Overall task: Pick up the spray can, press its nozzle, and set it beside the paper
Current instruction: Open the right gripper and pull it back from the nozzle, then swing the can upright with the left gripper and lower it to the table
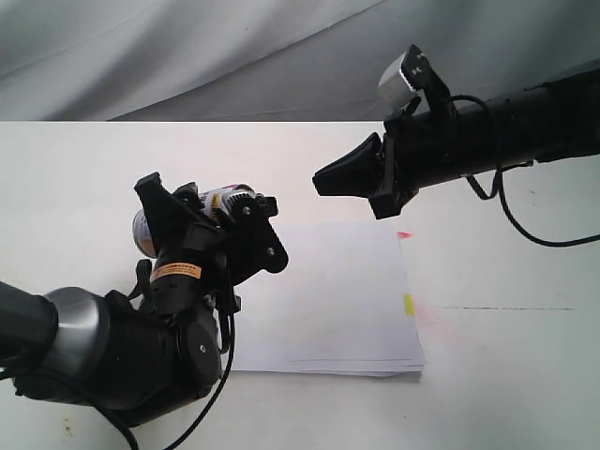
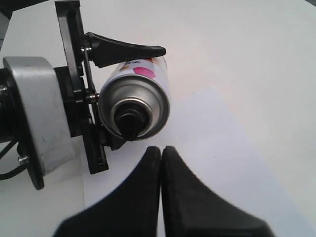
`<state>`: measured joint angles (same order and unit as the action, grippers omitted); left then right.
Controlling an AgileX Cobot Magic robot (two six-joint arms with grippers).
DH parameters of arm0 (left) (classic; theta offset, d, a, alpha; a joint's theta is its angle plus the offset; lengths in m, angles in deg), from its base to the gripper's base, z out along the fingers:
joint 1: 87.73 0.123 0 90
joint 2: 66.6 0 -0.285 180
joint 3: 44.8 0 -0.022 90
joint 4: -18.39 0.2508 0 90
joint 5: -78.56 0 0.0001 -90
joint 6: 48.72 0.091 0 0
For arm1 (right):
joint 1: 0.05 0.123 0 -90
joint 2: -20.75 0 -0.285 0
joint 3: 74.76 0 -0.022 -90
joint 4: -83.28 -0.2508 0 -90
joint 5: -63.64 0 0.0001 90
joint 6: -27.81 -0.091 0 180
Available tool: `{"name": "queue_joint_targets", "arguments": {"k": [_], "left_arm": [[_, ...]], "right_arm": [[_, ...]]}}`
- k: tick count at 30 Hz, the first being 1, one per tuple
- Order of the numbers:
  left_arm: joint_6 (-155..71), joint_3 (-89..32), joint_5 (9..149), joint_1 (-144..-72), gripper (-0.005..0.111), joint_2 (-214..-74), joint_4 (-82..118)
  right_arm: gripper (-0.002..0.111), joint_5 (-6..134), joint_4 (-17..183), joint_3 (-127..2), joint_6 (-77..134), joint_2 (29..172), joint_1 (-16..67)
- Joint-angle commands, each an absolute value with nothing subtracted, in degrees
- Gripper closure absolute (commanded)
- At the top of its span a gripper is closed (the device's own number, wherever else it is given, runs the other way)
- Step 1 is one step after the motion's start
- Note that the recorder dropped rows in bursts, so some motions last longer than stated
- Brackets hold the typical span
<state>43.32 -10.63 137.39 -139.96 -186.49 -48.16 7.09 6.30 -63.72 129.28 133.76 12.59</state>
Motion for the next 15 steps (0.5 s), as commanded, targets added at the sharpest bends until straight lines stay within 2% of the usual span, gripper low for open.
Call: {"name": "queue_joint_targets", "arguments": {"k": [1,7,15], "left_arm": [[37.7,-11.2,140.3,-140.3,0.107,-185.5,-47.0],[29.7,-11.2,134.7,-138.2,0.107,-179.4,-46.4],[17.9,-11.0,114.1,-123.5,0.107,-163.6,-44.6]], "right_arm": [[0.108,6.2,7.1,-63.3,127.6,132.9,12.4],[0.108,7.7,12.2,-63.3,122.4,128.0,12.4],[0.108,8.0,16.1,-63.3,115.6,119.2,12.4]]}}
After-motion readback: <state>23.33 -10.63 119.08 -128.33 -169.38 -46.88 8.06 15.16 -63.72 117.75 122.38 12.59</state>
